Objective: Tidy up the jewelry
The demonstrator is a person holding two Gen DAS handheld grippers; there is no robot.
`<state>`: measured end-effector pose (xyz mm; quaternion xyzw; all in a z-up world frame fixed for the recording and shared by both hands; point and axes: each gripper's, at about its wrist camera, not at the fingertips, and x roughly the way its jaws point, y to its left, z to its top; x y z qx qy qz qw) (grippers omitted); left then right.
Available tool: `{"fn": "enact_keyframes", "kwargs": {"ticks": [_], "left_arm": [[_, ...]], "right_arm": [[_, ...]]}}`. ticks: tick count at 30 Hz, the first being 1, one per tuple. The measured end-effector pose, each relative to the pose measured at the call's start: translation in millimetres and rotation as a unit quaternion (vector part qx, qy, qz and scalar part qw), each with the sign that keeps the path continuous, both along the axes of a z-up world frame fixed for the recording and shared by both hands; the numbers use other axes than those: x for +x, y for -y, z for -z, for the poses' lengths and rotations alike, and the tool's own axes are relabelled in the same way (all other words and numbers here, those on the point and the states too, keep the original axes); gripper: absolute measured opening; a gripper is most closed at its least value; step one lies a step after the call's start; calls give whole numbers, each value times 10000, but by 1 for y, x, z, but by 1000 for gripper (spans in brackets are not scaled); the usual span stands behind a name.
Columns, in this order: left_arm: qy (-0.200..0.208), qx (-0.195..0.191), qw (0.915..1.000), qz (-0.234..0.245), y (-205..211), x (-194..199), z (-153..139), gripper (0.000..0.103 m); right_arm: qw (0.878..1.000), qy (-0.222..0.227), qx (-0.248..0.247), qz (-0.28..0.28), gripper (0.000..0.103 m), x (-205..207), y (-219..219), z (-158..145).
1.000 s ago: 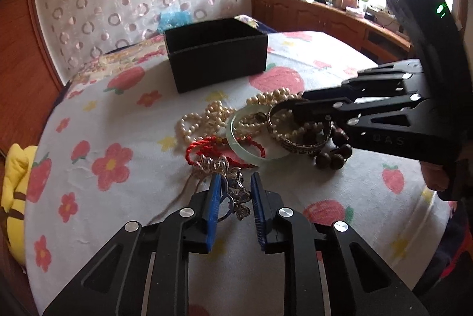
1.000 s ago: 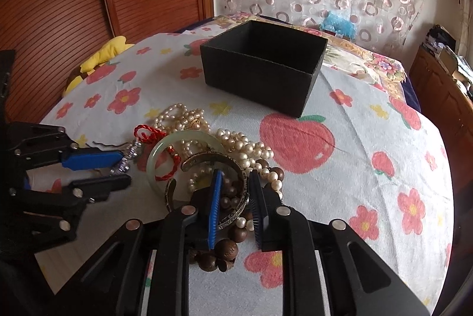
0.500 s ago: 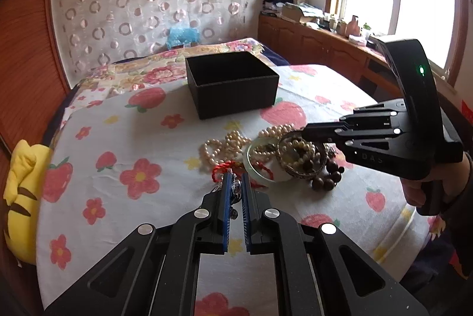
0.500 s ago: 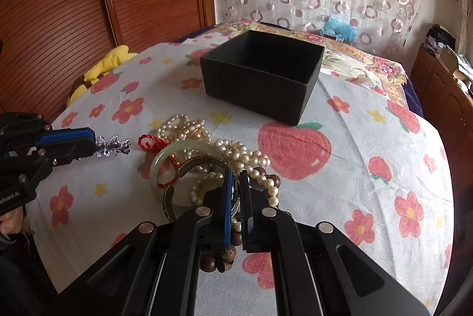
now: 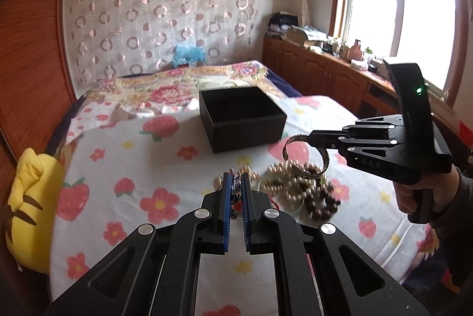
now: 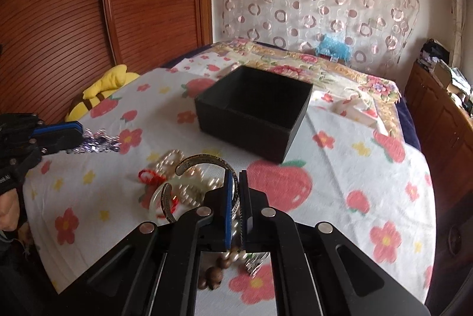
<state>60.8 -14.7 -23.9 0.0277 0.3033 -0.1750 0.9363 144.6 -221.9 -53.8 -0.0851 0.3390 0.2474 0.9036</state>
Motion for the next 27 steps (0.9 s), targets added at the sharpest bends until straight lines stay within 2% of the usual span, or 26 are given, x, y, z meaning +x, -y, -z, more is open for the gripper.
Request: {"fn": "enact_keyframes", "kwargs": {"ticks": [8, 14, 20, 24, 27], "left_arm": [[323, -24, 9995, -35, -1, 29, -35, 6], [466, 52, 9989, -59, 7, 70, -54, 6], [501, 103, 9987, -26, 19, 115, -66, 6], [492, 115, 9987, 35, 32, 145, -68, 6], [406, 119, 9991, 87, 40, 165, -63, 6]], "right_arm": [[9997, 122, 85, 183, 5, 48, 8, -17], [9996, 121, 200, 185, 5, 91, 5, -19], [9996, -102, 267, 37, 6, 126, -2, -2], [9991, -225, 335, -120, 10, 133, -4, 8], [9992, -159, 344, -132, 13, 130, 2, 5]]}}
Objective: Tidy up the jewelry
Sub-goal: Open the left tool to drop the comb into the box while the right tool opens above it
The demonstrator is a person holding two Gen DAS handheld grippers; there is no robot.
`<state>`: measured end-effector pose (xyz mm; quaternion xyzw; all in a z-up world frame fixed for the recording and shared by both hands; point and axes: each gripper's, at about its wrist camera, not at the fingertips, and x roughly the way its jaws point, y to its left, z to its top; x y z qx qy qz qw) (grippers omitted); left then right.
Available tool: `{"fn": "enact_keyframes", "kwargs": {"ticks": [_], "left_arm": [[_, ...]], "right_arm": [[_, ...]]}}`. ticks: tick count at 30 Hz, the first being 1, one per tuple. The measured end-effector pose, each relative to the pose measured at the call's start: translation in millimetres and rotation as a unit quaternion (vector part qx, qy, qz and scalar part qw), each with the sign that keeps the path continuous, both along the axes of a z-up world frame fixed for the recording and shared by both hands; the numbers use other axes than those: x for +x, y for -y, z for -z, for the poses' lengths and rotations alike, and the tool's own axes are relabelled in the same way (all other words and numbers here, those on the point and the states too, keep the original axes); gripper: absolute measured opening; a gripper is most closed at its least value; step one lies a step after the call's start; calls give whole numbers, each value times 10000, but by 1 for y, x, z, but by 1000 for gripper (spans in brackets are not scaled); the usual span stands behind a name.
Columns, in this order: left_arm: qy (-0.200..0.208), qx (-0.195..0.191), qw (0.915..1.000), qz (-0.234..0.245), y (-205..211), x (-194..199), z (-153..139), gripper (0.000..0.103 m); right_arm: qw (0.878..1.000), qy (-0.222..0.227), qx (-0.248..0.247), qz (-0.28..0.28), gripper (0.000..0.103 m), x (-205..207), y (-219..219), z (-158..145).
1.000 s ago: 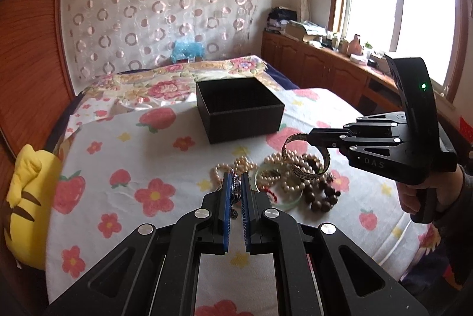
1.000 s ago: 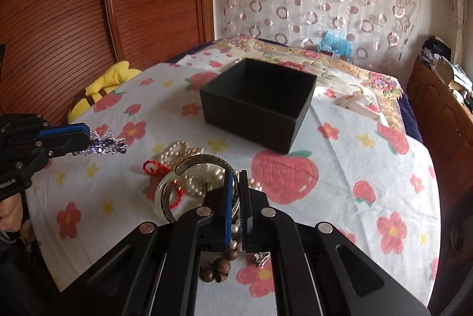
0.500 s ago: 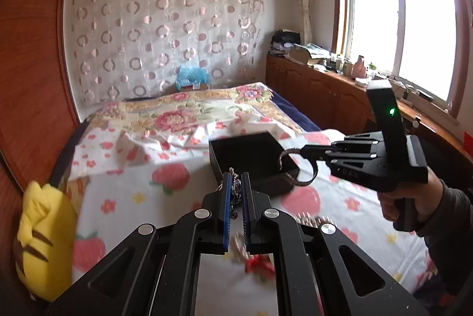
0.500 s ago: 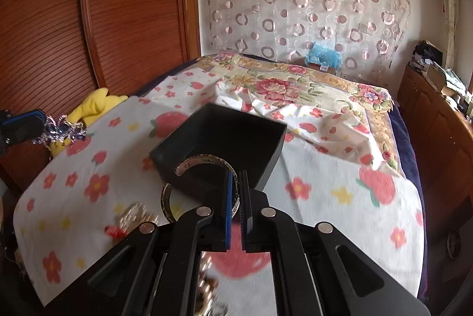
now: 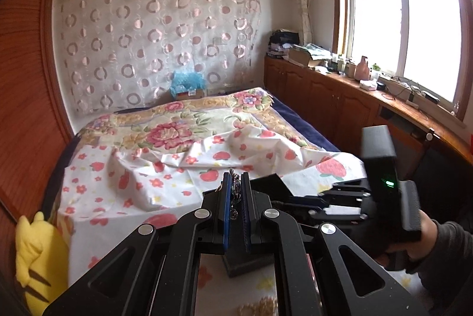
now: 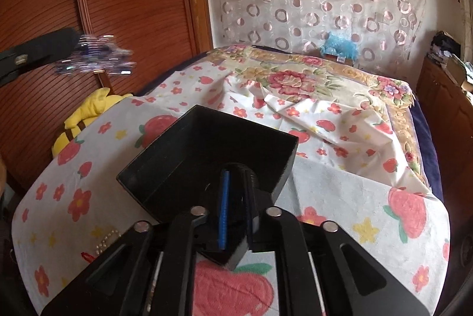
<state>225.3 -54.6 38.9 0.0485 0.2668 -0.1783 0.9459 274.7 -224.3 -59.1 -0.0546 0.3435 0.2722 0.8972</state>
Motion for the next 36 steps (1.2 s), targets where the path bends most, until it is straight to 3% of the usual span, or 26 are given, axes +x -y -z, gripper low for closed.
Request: {"fn": "enact_keyframes", "kwargs": {"ticks": [7, 20, 28, 36], "left_arm": [[-84, 100, 9999, 110, 23, 28, 17, 6], [-555, 47, 9981, 271, 41, 50, 52, 6], [-435, 42, 9989, 162, 31, 33, 42, 7], [-381, 141, 9992, 45, 8, -17, 47, 15]], "right_arm": [[9997, 150, 94, 153, 28, -3, 26, -12], [9993, 182, 92, 322, 29, -7, 51, -8], [9991, 195, 84, 360, 29, -23, 57, -7], [9990, 93, 101, 436, 29, -63, 55, -1]]}}
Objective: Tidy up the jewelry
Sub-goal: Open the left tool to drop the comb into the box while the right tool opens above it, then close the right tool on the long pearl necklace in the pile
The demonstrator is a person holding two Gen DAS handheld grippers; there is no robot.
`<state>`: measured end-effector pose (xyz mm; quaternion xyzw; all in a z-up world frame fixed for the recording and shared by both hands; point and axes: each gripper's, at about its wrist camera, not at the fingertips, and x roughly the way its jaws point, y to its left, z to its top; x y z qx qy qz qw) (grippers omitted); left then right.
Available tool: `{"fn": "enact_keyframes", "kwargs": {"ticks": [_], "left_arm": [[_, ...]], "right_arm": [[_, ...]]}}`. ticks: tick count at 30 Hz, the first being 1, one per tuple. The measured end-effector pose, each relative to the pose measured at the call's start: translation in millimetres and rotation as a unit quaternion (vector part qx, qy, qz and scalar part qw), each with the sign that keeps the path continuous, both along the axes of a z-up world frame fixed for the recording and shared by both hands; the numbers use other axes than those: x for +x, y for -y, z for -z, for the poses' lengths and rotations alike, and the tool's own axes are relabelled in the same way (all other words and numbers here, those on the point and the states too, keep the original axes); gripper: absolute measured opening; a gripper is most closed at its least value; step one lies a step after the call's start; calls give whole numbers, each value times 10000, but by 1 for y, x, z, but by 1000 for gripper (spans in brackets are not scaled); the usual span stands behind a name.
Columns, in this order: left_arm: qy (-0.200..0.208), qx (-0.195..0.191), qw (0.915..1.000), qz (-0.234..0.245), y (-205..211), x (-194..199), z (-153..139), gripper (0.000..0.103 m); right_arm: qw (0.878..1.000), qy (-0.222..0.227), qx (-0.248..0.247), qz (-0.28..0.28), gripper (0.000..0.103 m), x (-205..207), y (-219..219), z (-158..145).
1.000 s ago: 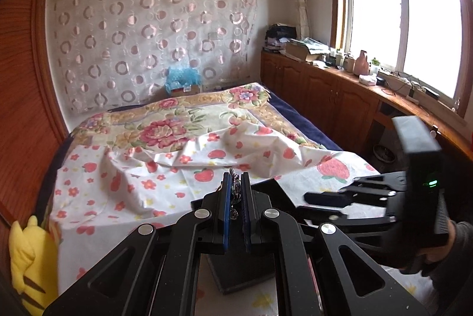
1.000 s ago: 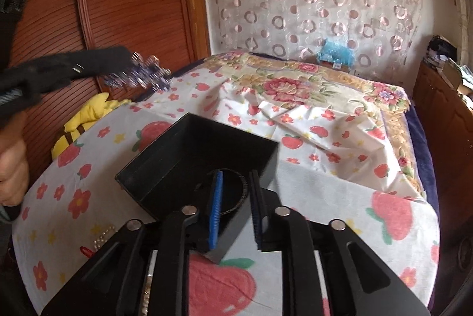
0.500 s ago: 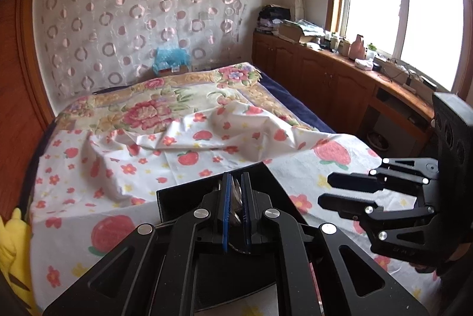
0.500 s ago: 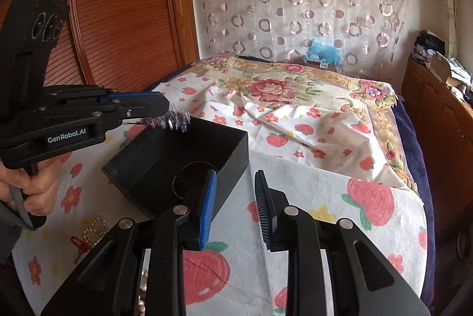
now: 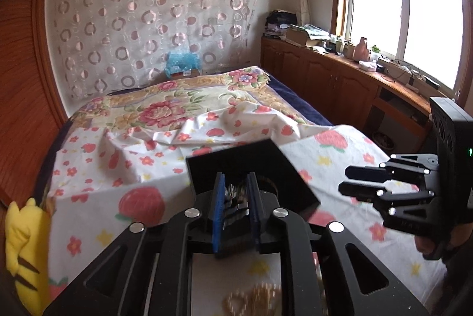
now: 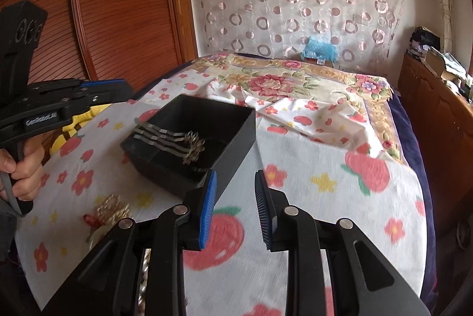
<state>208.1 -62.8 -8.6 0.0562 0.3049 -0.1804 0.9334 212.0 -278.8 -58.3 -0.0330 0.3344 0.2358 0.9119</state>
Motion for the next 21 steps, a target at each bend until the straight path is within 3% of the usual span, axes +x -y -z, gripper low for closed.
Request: {"fn": "enact_keyframes", "kwargs": {"ticks": [12, 21], "left_arm": [[-236, -38, 9997, -37, -26, -75, 32, 15], [-387, -150, 9990, -134, -41, -110, 54, 16]], "right_arm": [[9996, -265, -66, 88, 29, -62, -13, 23], [9982, -591, -2, -34, 29, -78, -28, 41]]}}
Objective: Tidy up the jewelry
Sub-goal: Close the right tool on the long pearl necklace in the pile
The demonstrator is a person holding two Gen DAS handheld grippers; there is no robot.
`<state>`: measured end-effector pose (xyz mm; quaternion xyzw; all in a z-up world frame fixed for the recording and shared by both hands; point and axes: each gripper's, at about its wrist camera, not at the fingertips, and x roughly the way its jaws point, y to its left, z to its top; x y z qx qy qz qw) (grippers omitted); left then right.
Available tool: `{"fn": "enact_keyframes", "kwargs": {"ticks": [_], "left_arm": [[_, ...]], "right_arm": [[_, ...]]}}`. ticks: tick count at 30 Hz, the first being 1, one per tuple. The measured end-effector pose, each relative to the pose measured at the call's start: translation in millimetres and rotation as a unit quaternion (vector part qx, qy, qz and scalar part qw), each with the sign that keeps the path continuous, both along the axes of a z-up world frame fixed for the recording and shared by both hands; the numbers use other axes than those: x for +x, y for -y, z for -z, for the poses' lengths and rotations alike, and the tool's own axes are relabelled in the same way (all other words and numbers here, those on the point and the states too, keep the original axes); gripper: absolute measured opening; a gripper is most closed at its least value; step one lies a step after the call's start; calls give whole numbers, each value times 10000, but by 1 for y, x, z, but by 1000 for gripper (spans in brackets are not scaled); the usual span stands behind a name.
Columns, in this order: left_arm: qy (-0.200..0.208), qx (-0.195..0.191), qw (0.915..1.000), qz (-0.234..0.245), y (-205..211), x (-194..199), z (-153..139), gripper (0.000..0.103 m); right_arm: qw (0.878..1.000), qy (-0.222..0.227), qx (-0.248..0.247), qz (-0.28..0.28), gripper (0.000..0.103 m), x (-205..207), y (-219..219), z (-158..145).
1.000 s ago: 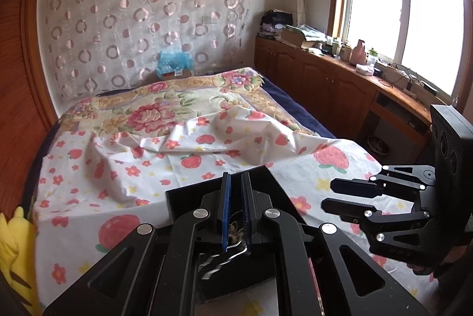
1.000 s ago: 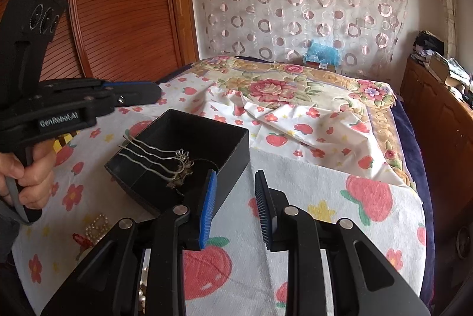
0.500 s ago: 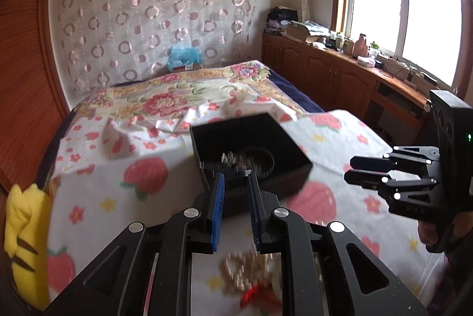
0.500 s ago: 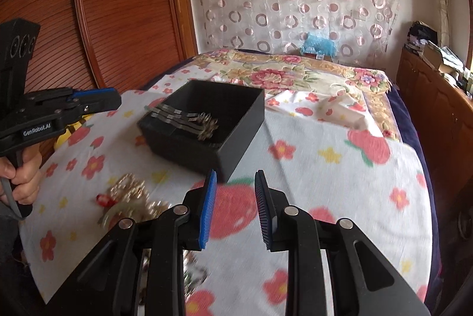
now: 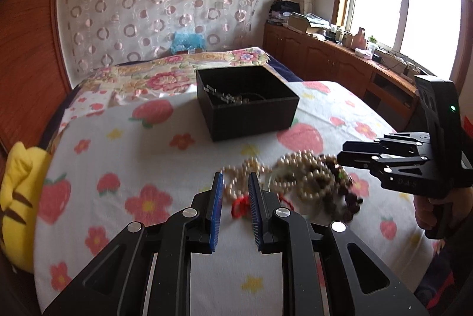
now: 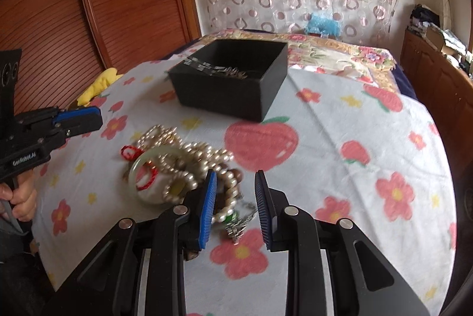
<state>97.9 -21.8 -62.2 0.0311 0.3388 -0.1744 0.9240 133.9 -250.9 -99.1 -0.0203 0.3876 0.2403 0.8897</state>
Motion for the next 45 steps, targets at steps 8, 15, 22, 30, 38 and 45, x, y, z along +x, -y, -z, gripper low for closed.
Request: {"fn": "enact_keyframes", "kwargs": {"ticks": [8, 15, 22, 30, 38, 45], "left_arm": [[-57, -5, 10000, 34, -3, -12, 11, 24], [-110, -9, 9999, 76, 2, -14, 15, 24], [-125, 13, 9999, 93, 8, -17, 18, 24], [-369, 35, 9992, 142, 15, -5, 24, 24], [-496, 189, 9982, 276, 35, 9, 25, 24], [-649, 367, 9968, 291, 46, 24, 28, 24]], "right_arm": [[9997, -217, 72, 58, 29, 8, -2, 10], [9994, -311, 174, -3, 20, 9, -2, 11], [9999, -86, 77, -9, 8, 0, -3, 2], [9988, 423, 206, 135, 8, -12, 8, -27], [9965, 768, 176, 272, 8, -19, 31, -54], [9948, 909, 259, 387, 8, -22, 47, -66]]}}
